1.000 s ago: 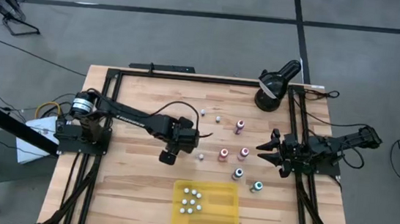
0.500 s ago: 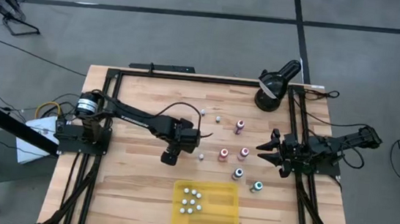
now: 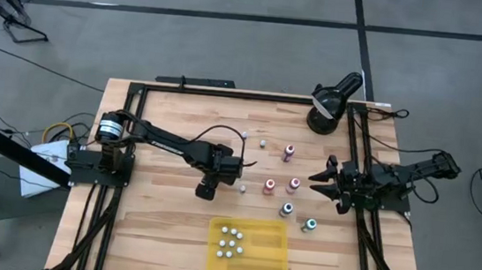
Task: Pick & Place food coloring
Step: Put the small red food coloring bottle in the yellow bin
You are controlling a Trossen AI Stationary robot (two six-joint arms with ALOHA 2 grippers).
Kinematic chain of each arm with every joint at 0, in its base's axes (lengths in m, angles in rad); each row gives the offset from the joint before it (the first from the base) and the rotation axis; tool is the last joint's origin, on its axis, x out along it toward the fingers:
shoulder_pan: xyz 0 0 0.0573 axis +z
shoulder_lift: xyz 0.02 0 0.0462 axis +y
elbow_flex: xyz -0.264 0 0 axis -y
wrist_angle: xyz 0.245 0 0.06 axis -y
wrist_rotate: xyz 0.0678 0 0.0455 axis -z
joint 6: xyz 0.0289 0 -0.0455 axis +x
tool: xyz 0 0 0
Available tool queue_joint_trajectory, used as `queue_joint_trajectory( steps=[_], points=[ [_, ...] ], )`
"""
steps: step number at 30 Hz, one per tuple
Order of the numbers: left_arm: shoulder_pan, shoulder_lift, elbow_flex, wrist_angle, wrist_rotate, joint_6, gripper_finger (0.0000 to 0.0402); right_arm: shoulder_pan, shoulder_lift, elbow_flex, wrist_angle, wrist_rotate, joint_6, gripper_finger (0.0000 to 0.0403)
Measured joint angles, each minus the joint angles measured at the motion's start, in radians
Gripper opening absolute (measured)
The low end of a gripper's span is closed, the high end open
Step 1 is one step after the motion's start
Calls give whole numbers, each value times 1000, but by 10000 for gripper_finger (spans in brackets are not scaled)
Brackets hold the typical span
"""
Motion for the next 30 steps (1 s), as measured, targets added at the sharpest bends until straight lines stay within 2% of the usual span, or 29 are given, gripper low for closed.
queue_joint_trajectory(
  steps=[3, 13, 21, 30],
  points=[
    [0, 0, 0, 0, 0, -1, 146, 0, 0, 0, 0, 0, 0, 137],
    [0, 0, 0, 0, 0, -15, 63, 0, 1, 0, 0, -1, 0, 138],
    [-3, -24, 0, 1, 1, -34, 81, 0, 1, 0, 0, -1, 0, 139],
    [-21, -130, 0, -2, 48, -62, 65, 0, 1, 0, 0, -1, 0, 137]
  ],
)
